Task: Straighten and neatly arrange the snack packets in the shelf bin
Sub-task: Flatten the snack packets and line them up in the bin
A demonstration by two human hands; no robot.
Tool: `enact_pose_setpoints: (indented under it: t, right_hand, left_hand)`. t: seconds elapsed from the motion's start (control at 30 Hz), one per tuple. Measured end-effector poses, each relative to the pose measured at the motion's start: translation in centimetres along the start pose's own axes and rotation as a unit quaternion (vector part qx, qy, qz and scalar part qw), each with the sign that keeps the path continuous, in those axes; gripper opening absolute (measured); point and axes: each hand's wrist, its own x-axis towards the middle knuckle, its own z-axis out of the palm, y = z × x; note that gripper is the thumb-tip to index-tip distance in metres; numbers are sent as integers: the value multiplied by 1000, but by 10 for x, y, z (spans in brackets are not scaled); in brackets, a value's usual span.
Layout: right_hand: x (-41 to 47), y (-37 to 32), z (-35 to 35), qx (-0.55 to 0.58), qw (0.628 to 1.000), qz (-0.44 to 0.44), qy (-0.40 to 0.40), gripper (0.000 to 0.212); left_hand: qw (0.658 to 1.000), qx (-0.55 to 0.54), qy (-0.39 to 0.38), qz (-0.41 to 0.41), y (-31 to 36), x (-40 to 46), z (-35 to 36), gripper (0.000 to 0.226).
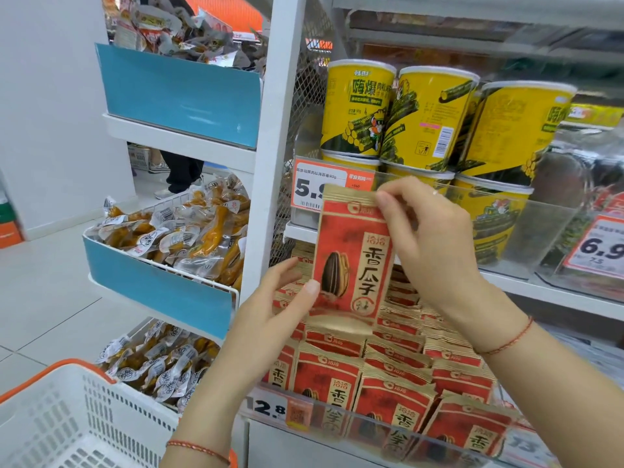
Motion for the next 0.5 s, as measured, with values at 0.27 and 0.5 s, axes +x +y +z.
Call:
enact_pose_setpoints:
  t: [0.27, 0.5]
  right_hand:
    - [-3, -23, 25, 263, 937, 225, -39, 21]
    - [-16, -25, 41, 480, 791, 373, -64, 21]
  left_hand:
    - [986, -146, -55, -55, 10, -5, 1, 41]
    - [967, -247, 57, -36, 5, 6, -4, 42]
